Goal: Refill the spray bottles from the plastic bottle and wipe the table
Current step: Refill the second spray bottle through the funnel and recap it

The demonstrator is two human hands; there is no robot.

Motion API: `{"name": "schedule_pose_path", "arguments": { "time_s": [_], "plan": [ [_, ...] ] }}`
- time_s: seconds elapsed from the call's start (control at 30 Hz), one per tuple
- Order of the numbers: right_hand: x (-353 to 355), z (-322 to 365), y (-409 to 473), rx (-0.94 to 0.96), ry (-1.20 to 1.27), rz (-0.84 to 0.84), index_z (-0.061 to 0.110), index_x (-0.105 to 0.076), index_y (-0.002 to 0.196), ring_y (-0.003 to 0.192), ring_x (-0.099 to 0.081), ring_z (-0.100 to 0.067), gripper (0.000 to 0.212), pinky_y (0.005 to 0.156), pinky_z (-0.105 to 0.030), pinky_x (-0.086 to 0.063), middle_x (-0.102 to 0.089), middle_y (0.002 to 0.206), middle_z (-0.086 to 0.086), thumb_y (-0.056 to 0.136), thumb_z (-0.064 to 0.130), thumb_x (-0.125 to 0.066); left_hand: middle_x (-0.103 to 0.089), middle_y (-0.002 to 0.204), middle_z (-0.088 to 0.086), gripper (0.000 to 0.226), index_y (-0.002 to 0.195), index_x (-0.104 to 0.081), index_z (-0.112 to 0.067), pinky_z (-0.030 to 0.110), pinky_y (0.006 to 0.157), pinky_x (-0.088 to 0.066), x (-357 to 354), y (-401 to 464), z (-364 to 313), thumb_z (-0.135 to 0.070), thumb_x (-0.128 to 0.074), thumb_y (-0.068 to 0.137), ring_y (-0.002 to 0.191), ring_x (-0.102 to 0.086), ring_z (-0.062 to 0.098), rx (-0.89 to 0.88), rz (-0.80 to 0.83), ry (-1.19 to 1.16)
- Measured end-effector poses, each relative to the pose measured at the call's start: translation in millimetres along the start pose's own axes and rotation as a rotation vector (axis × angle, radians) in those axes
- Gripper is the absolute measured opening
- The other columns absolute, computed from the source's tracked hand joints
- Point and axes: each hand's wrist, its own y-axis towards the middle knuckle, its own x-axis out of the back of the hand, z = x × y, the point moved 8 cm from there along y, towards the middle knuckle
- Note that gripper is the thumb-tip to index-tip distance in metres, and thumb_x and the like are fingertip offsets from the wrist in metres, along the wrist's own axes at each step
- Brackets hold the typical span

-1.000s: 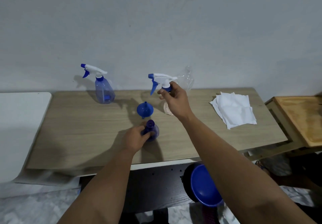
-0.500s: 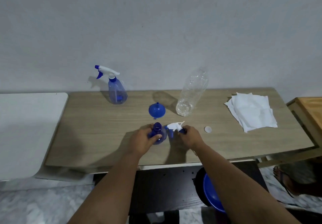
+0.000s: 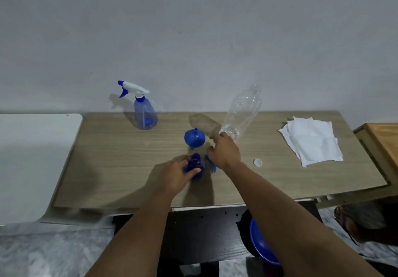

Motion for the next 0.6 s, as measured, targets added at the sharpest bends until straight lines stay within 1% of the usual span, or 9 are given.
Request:
{"name": "schedule_pose_path", "arguments": {
  "time_s": [0.1,0.17,0.2,0.27,0.3,0.33,0.4,0.47,0.6],
  "plan": [
    [-8.1,25.0,33.0,-0.018,0.074,0.138,0.019,-0.048,0.148,0.12,-0.063,-0.032,0.06,0.092,-0.043,-0.056,-0.061,0.137,-0.011,0.091,0.021,-0.064,-0.06,0.076,-0.009,0.03,0.084,-0.065,-0.018,0.027,0.062,-0.035,-1.0,2.3,4.9,-0.048,-0.07,0.086,0.065,-0.055,0.009,0.038,0.002,0.001],
    [-19.2,32.9,54.6,-0.032,0.023,0.202,0.018,-0.041,0.151,0.121,-0.062,-0.034,0.067,0.09,-0.043,-0.056,-0.056,0.141,-0.013,0.09,0.025,-0.069,-0.063,0.079,-0.007,0.029,0.084,-0.064,-0.023,0.029,0.062,-0.038,-6.9,6.3,11.2,-0.051,-0.068,0.086,0.069,-0.058,0.013,0.052,0.028,0.012],
    [-23.9,34.2,64.3,-0.045,-0.002,0.215,0.017,-0.041,0.15,0.121,-0.061,-0.034,0.069,0.089,-0.043,-0.057,-0.055,0.141,-0.013,0.09,0.029,-0.071,-0.068,0.085,-0.005,0.033,0.085,-0.064,-0.025,0.03,0.066,-0.045,-10.4,9.1,14.1,-0.058,-0.066,0.084,0.073,-0.061,0.014,0.046,0.045,-0.02],
    [-34.5,32.9,79.7,-0.079,-0.046,0.244,0.016,-0.043,0.146,0.12,-0.06,-0.034,0.074,0.082,-0.043,-0.057,-0.053,0.137,-0.012,0.085,0.041,-0.077,-0.072,0.102,-0.004,0.061,0.101,-0.068,-0.025,0.038,0.082,-0.054,-16.6,14.1,21.5,-0.079,-0.057,0.075,0.087,-0.066,0.014,0.032,0.057,-0.093],
    [-40.0,32.1,85.0,-0.088,-0.067,0.262,0.016,-0.045,0.143,0.119,-0.059,-0.035,0.078,0.078,-0.042,-0.056,-0.05,0.135,-0.011,0.082,0.047,-0.08,-0.071,0.109,-0.006,0.068,0.113,-0.068,-0.027,0.04,0.088,-0.054,-17.6,15.2,22.3,-0.081,-0.056,0.074,0.095,-0.066,0.014,0.033,0.073,-0.082],
    [-45.3,33.0,89.1,-0.086,-0.095,0.283,0.017,-0.046,0.141,0.118,-0.058,-0.035,0.081,0.077,-0.041,-0.056,-0.049,0.134,-0.011,0.078,0.053,-0.082,-0.07,0.114,-0.006,0.065,0.122,-0.065,-0.029,0.039,0.092,-0.052,-16.6,16.2,21.5,-0.075,-0.061,0.077,0.1,-0.066,0.015,0.039,0.085,-0.062],
    [-55.1,35.8,93.2,-0.048,-0.184,0.309,0.019,-0.049,0.142,0.117,-0.059,-0.035,0.085,0.088,-0.045,-0.057,-0.049,0.135,-0.011,0.075,0.061,-0.081,-0.07,0.119,-0.003,0.061,0.135,-0.057,-0.032,0.035,0.092,-0.051,-17.0,17.5,20.8,-0.058,-0.069,0.081,0.105,-0.066,0.018,0.047,0.087,-0.088],
    [-63.6,40.9,95.7,-0.005,-0.26,0.309,0.021,-0.048,0.144,0.118,-0.06,-0.036,0.085,0.096,-0.046,-0.055,-0.049,0.135,-0.013,0.076,0.061,-0.08,-0.069,0.12,-0.002,0.062,0.14,-0.053,-0.033,0.031,0.09,-0.05,-18.3,19.3,20.2,-0.052,-0.071,0.084,0.105,-0.065,0.018,0.039,0.095,-0.113],
    [-64.8,49.3,92.1,0.048,-0.324,0.276,0.015,-0.052,0.139,0.121,-0.059,-0.033,0.069,0.086,-0.039,-0.051,-0.055,0.134,-0.013,0.083,0.043,-0.081,-0.071,0.115,-0.007,0.057,0.133,-0.056,-0.038,0.033,0.086,-0.052,-15.1,18.9,19.6,-0.062,-0.065,0.082,0.099,-0.067,0.015,0.015,0.076,-0.084]
  ]
}}
